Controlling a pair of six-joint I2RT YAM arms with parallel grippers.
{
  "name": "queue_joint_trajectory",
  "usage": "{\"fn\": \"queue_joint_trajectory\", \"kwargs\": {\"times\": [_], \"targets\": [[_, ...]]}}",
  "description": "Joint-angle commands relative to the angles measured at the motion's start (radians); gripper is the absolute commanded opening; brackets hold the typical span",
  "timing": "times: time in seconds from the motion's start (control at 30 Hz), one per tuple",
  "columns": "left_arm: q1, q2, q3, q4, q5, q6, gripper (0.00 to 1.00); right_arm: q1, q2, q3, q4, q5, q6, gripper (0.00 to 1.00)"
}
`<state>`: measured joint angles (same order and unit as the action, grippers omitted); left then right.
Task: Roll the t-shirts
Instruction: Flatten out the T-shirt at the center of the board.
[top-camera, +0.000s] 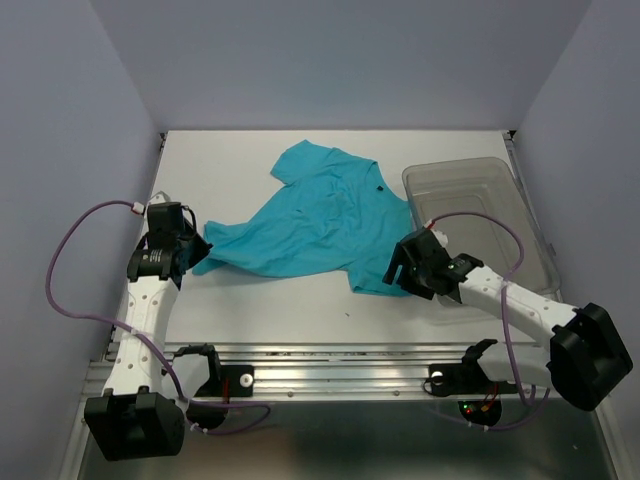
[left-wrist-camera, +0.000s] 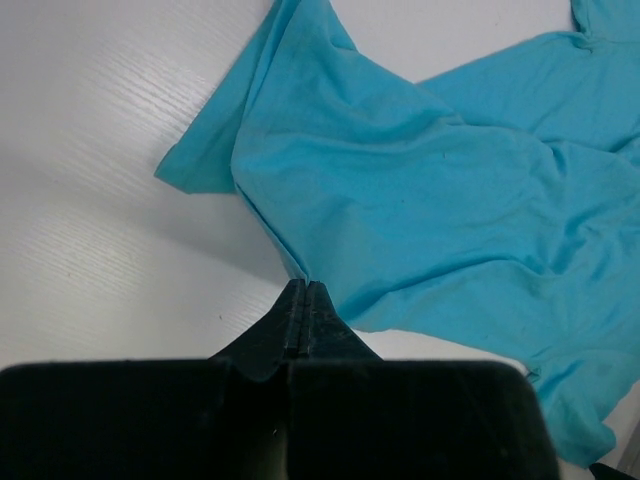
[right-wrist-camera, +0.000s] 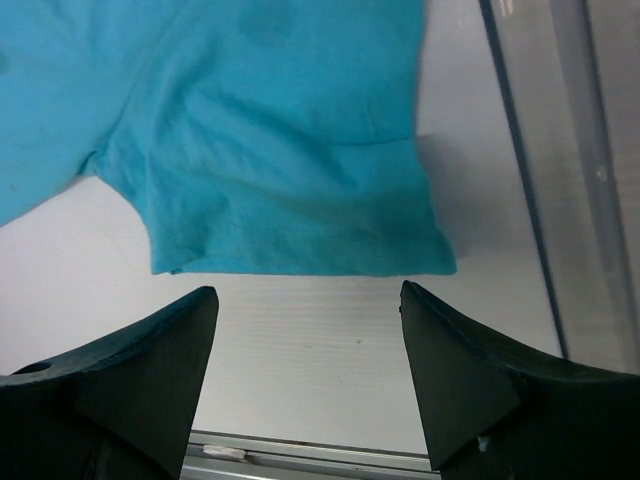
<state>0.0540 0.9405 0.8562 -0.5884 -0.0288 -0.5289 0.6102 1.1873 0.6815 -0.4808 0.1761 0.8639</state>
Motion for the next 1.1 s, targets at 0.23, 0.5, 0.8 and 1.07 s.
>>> {"fn": "queue_joint_trajectory", "kwargs": {"times": [0.23,0.5,0.8,1.07], "targets": [[0.003,-0.022,0.046,0.015,-0.025,0.009,0.00,0.014,0.106,-0.025,0.027,0.131,0.133,0.79],[0.003,-0.022,0.044,0.015,-0.031,0.012,0.00,0.014,0.178,-0.062,0.163,0.175,0.121,0.70],[0.001,-0.012,0.037,0.022,-0.029,0.012,0.00,0.023,0.178,-0.065,0.217,0.142,0.081,0.21],[0.003,0.001,0.078,0.015,-0.028,0.021,0.00,0.033,0.049,-0.005,0.180,0.103,-0.005,0.01]]}}
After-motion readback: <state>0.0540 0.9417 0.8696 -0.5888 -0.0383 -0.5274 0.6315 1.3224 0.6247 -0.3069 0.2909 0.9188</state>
